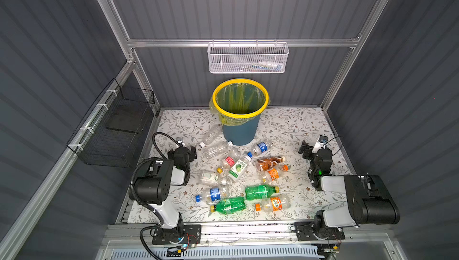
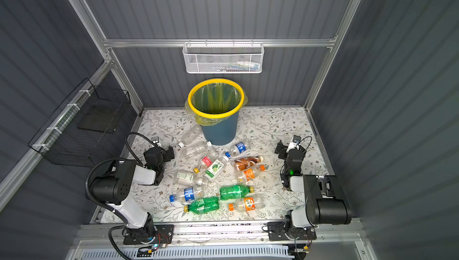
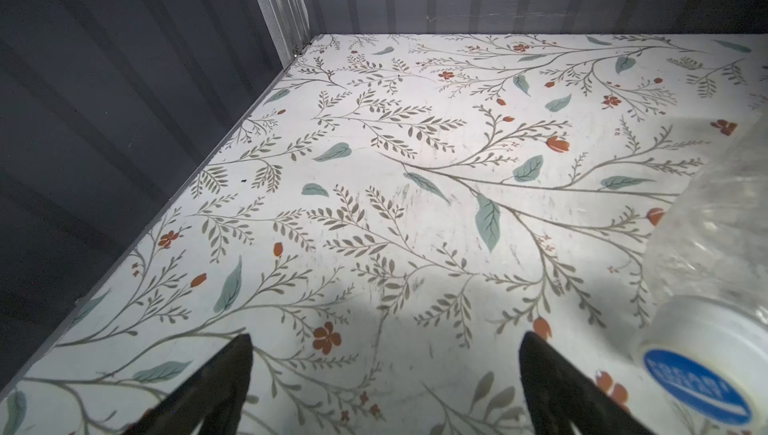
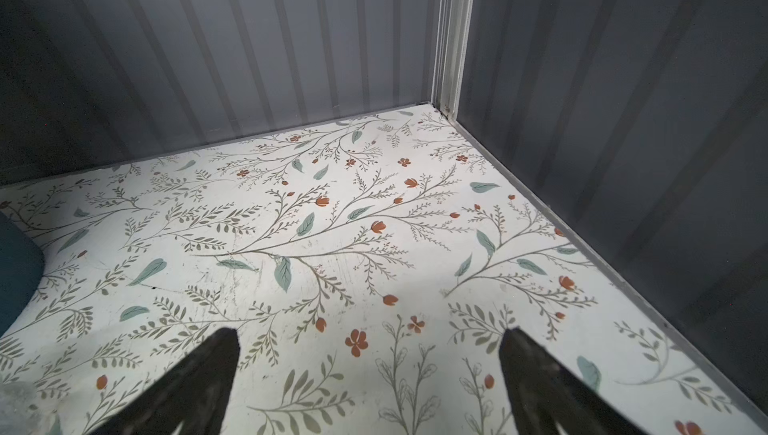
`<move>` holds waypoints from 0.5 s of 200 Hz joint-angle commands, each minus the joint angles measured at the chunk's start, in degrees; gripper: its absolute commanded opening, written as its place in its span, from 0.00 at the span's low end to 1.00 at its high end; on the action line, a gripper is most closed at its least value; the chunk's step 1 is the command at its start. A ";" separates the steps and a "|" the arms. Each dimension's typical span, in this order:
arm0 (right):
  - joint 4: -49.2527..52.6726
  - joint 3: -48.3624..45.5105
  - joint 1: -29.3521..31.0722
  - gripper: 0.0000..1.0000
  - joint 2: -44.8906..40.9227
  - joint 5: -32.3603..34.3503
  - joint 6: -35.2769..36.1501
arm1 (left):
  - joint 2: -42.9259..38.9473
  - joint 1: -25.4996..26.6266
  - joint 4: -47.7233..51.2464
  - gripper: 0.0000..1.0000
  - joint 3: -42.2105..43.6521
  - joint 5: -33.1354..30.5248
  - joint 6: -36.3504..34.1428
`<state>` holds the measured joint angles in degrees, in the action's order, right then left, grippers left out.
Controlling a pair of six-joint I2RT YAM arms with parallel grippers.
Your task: Throw the plastic bottles in the bin
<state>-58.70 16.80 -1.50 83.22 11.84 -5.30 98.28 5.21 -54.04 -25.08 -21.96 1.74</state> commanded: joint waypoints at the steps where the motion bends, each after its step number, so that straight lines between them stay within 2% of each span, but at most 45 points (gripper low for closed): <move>1: -0.80 0.34 0.09 0.99 0.73 0.38 0.32 | 0.07 -0.03 -0.30 1.00 -0.85 0.32 0.22; 100: -0.46 0.34 -0.96 0.99 0.60 -1.64 -0.28 | -0.03 -0.03 -0.35 1.00 -0.69 0.28 0.20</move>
<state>-58.70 16.80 -1.91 83.22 11.35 -5.32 98.28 5.21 -54.04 -25.08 -21.96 1.74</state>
